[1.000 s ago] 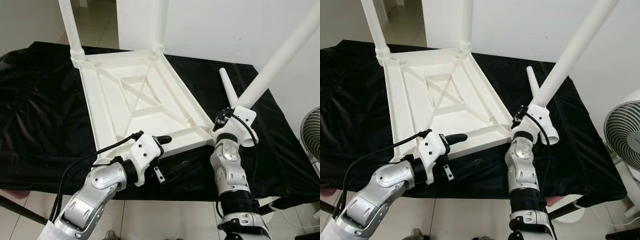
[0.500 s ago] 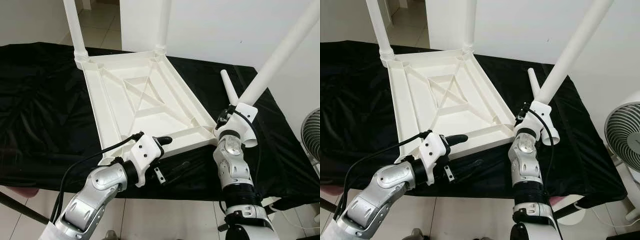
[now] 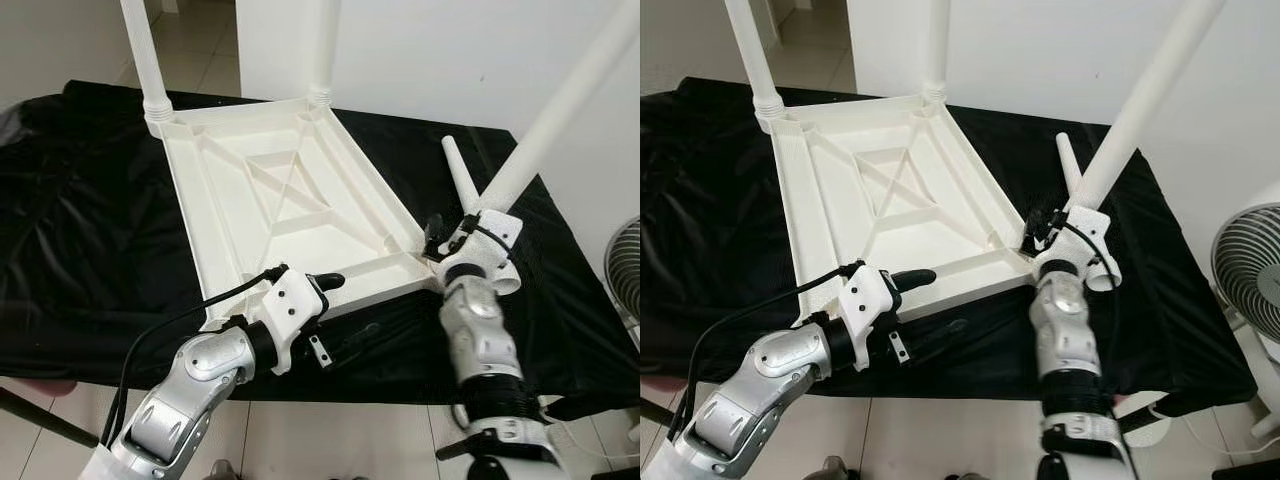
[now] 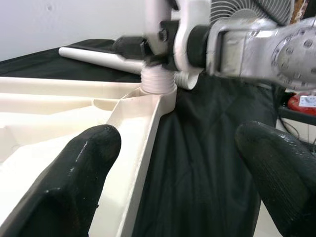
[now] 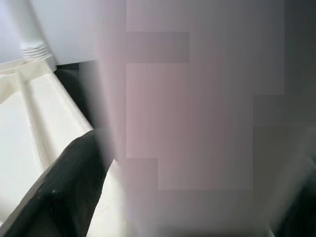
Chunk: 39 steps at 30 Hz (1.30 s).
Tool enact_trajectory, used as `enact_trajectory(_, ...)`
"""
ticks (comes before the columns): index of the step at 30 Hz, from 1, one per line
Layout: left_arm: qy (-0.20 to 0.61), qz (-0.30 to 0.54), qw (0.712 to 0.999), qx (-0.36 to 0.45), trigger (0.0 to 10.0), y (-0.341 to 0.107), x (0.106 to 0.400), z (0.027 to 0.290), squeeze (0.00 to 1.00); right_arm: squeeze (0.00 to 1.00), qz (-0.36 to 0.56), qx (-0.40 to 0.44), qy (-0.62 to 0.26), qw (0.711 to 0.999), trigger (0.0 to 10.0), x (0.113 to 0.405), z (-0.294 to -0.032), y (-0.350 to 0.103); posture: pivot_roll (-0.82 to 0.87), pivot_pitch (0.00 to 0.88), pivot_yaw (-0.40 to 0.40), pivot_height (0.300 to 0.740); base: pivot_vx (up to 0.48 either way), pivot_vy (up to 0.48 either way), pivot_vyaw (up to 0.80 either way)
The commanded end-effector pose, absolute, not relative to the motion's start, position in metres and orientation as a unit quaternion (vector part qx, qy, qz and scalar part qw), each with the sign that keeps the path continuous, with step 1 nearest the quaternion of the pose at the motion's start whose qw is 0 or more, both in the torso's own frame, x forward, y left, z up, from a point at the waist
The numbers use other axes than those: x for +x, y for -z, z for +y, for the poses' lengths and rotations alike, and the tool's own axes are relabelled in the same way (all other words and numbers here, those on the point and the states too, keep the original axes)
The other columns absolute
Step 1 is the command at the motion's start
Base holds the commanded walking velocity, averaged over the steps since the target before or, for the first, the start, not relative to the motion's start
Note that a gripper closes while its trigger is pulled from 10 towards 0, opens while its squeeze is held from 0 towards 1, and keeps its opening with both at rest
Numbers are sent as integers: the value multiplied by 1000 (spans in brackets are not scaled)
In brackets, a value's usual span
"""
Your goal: Building children table
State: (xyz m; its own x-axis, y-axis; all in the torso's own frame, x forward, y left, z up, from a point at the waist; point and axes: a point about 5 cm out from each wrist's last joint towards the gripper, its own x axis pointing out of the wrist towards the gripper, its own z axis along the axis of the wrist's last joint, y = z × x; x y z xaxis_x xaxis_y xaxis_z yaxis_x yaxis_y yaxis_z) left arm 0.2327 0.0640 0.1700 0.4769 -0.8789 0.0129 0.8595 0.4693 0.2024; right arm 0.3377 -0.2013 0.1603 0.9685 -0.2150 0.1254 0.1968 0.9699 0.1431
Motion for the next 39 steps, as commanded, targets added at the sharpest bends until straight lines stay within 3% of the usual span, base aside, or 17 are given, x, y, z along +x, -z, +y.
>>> enact_trajectory(1,505,-52,857,87,10000,-168,234,62,0,0,-65,58,74,993,10000,337,-204,-160,115,65,-72,740,0,0,0)
enact_trajectory(9,481,-43,872,77,10000,-168,244,58,0,0,-51,15,-46,997,10000,335,-218,-159,110,76,-69,740,0,0,0)
enact_trajectory(17,453,-25,887,93,10000,-158,256,45,0,0,-18,-18,-176,984,10000,333,-223,-151,109,81,-62,740,0,0,0)
enact_trajectory(30,458,-25,884,87,10000,-161,257,34,0,0,11,-46,-239,970,9647,332,-228,-141,111,77,-57,740,0,0,0)
enact_trajectory(31,461,-25,883,84,10000,-162,257,30,0,0,10,-45,-242,969,0,332,-229,-141,110,77,-58,740,0,0,0)
enact_trajectory(39,472,-27,877,81,10000,-163,256,23,0,0,7,-25,-235,972,0,333,-229,-142,105,76,-59,740,0,0,0)
